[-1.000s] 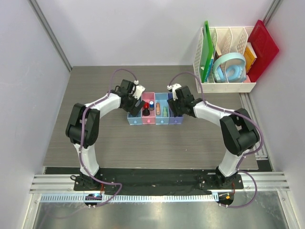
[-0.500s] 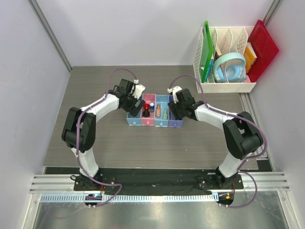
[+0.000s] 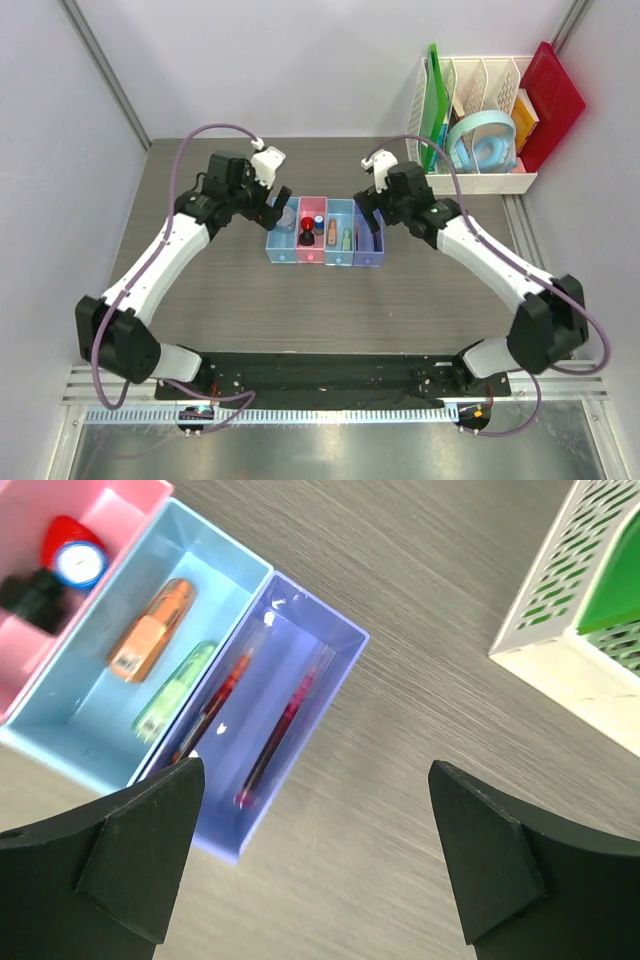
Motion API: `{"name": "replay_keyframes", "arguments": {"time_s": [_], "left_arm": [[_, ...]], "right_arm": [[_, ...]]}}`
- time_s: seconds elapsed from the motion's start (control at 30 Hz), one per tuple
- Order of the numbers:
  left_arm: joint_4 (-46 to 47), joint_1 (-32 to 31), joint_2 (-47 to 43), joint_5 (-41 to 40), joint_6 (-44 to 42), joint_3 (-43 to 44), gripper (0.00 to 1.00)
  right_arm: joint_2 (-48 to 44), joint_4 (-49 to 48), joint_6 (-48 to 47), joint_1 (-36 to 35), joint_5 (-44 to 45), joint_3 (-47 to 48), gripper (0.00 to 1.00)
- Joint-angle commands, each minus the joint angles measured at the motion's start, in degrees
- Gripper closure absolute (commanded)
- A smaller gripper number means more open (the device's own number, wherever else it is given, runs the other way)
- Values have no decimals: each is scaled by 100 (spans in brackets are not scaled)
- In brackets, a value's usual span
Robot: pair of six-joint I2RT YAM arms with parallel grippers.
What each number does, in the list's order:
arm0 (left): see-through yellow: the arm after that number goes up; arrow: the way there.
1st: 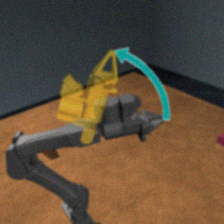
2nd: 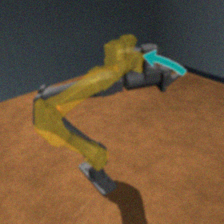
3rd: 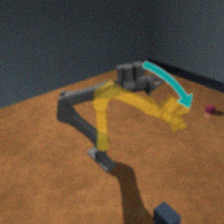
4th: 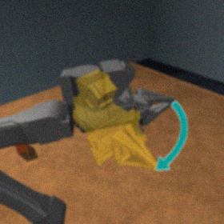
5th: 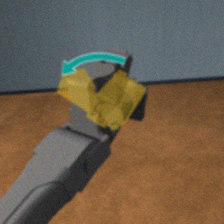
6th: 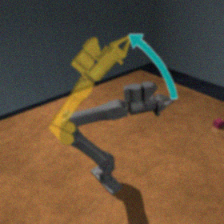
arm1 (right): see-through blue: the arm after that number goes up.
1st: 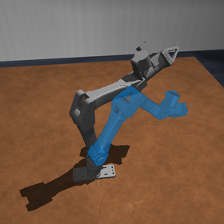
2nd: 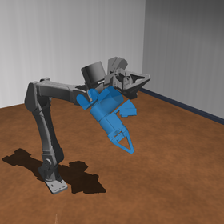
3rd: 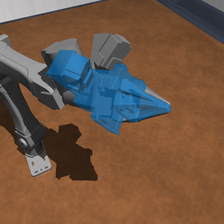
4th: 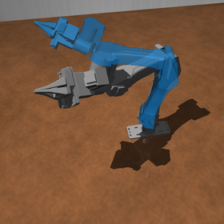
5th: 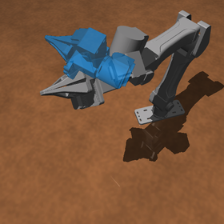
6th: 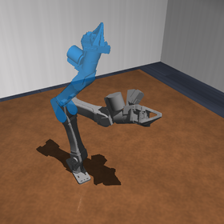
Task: Sort the stationery into containers
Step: Reset both arms
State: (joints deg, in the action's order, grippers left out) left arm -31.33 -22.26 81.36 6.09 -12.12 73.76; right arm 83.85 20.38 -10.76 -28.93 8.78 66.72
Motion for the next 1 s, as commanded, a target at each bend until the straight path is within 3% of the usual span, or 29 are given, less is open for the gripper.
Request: {"name": "replay_keyframes", "arguments": {"time_s": [0.0,0.03,0.13,0.37,0.97], "left_arm": [[-32,519,-778,830,376,-508,0],[256,904,-963,1346,490,-703,0],[618,1520,-1569,1902,579,-1380,0],[645,1962,-2423,2257,324,-2189,0],[716,2200,-2591,2450,342,-2304,0]], "right_arm": [[-922,668,-260,89,-455,-17,0],[-1315,695,-251,167,-517,-123,0],[-2080,739,-172,229,-552,-580,0],[-3602,704,-154,291,-1185,-1450,0],[-4026,370,-40,581,-1396,-1864,0]]}}
